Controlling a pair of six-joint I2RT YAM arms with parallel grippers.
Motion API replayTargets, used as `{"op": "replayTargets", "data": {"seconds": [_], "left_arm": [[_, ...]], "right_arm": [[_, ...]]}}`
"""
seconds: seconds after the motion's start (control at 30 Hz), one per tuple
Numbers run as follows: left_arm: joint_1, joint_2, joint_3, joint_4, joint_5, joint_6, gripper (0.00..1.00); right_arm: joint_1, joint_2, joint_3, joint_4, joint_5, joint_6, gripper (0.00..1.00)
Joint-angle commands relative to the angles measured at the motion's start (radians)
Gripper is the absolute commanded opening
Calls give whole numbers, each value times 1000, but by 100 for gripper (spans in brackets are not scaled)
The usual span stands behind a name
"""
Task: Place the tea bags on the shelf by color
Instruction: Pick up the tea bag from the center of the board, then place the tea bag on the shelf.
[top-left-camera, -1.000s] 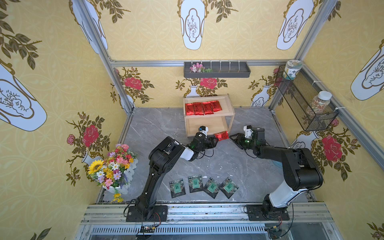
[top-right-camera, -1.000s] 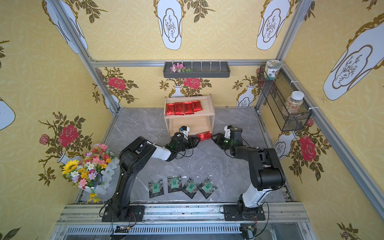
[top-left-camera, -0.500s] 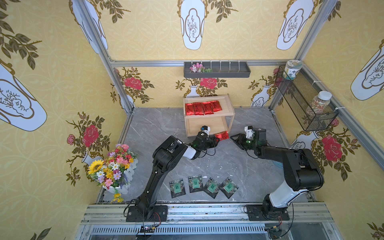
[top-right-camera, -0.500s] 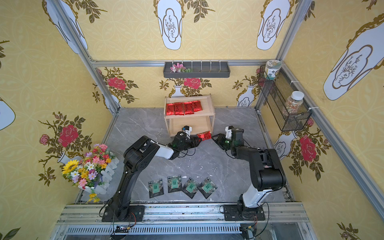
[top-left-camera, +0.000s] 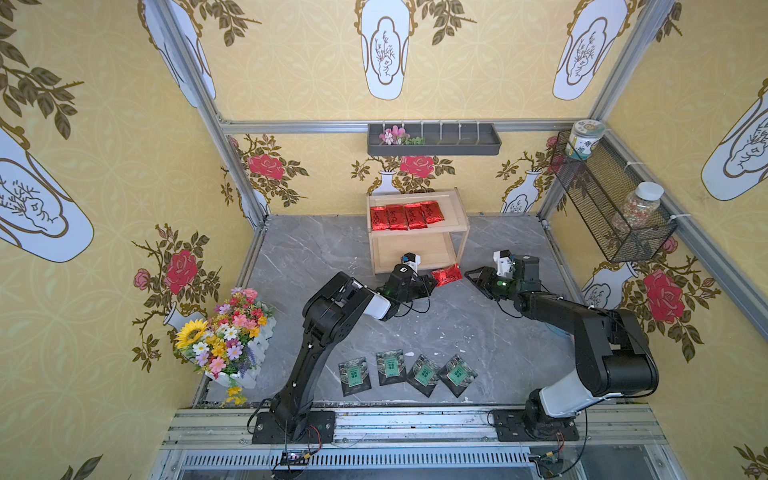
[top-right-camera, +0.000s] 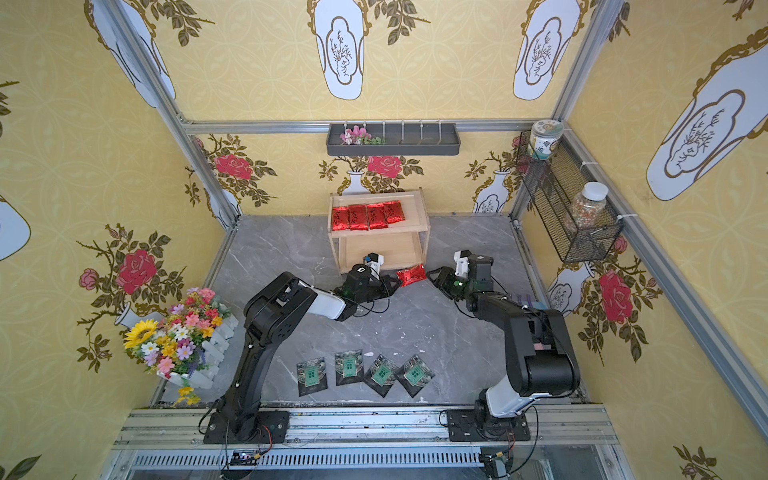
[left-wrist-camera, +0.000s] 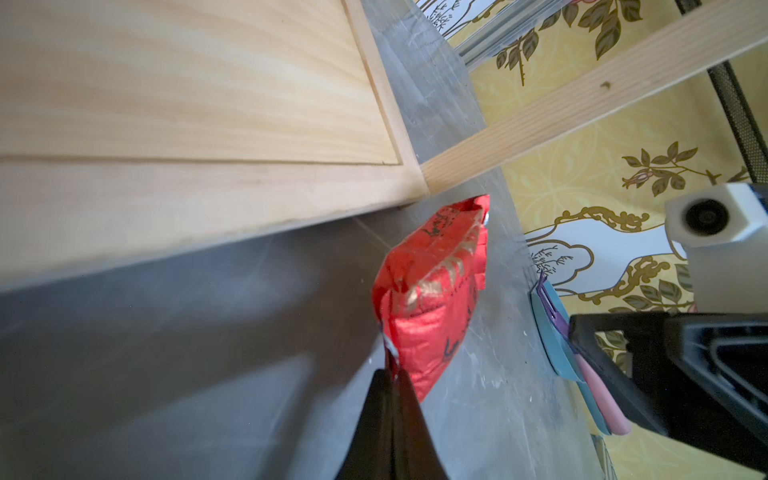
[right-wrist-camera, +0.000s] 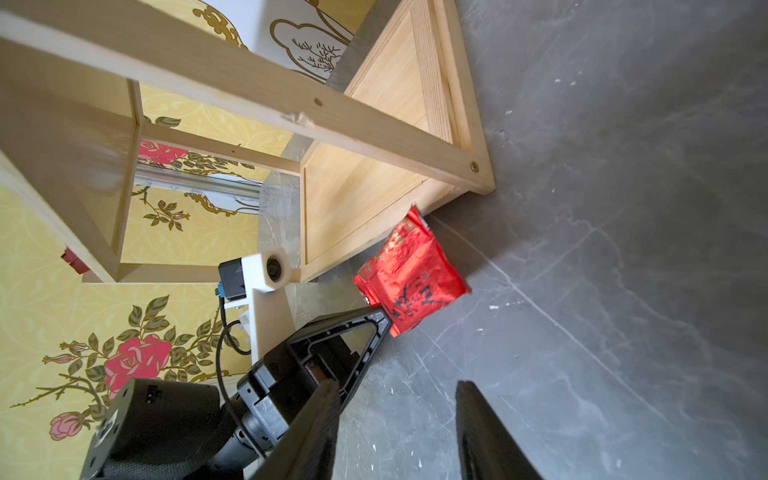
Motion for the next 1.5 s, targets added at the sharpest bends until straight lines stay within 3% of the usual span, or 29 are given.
{"op": "replayTargets", "data": {"seconds": [0.0, 0.2, 0.5, 1.03, 1.47], "left_arm": [[1, -69, -73, 22, 52, 42, 0], [11, -258, -233, -101, 187, 139, 0], [30, -466, -395, -174, 312, 196, 0], [34, -487, -387, -180, 332, 204, 0], [34, -466, -378, -177, 336, 201, 0]], "right_arm": [[5, -28, 4, -91, -2, -81, 50], [83, -69, 51, -261, -57, -210, 53], [167, -107, 38, -271, -320, -212, 57], [139, -173, -1, -314, -314, -213, 52], [129, -175, -6, -329, -299, -222, 35]]}}
